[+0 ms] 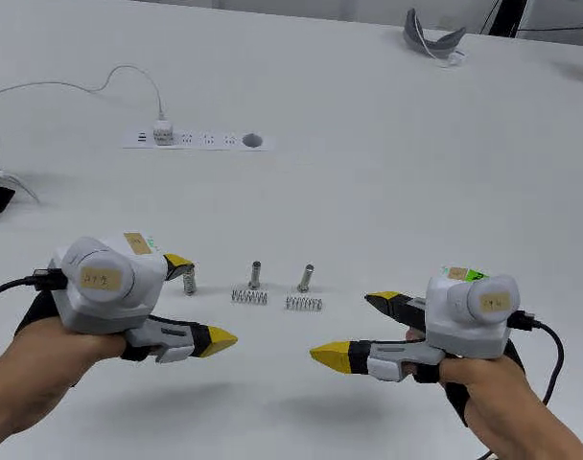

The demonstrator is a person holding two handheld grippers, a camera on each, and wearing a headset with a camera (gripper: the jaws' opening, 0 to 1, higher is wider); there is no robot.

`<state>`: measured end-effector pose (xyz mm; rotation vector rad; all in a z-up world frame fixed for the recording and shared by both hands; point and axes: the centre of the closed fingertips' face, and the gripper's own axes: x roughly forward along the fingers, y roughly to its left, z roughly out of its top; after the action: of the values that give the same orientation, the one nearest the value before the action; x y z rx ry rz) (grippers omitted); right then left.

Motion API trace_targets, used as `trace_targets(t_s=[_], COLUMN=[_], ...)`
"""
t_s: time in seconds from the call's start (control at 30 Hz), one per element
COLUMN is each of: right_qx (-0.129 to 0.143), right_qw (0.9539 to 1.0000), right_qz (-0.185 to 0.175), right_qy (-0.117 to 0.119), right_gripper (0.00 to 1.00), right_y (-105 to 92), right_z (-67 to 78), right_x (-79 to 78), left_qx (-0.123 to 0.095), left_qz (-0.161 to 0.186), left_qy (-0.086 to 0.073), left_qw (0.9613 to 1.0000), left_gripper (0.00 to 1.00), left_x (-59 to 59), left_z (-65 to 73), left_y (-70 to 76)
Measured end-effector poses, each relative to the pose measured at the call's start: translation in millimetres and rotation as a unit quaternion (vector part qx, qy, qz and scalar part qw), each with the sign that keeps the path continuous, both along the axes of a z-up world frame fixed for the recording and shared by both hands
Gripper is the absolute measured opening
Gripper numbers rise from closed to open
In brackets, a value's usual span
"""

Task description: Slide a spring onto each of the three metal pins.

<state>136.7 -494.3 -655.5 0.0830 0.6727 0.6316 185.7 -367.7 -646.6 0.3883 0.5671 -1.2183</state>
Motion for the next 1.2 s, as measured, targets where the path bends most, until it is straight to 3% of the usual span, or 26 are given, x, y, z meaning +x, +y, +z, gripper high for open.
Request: trace_targets(t_s=[0.27, 0.67, 0.9, 1.0, 1.2], right_qx=[0.006, 0.01, 0.014, 0.016, 0.018], right_qw=[1.0, 0.9999, 0.9997, 0.9996, 0.9994], right_qz=[-0.004, -0.005, -0.014, -0.018, -0.023], right_qy=[0.005, 0.01, 0.011, 0.014, 0.017], right_gripper=[0.82, 0.82, 0.82, 0.82, 0.82], right_y=[-1.9, -5.5, -11.1, -12.1, -14.8], right_z=[-2.7, -5.2, -6.5, -7.8, -10.5], right_x=[-5.0, -8.7, -9.9, -11.0, -12.1], left_qx=[0.019, 0.042, 0.053, 0.055, 0.063], left_qz=[-0.03, -0.064, -0.061, -0.054, -0.05], left_qy=[-0.004, 0.009, 0.02, 0.033, 0.038], left_qw=[0.9994, 0.997, 0.9965, 0.9965, 0.996], left_gripper=[0.69, 0.68, 0.67, 0.66, 0.63], left_x=[2.4, -1.5, 4.5, 6.6, 11.7], left_z=[-11.1, -39.6, -55.8, -61.4, -72.5], left_y=[-14.5, -35.8, -44.8, -48.1, -51.6])
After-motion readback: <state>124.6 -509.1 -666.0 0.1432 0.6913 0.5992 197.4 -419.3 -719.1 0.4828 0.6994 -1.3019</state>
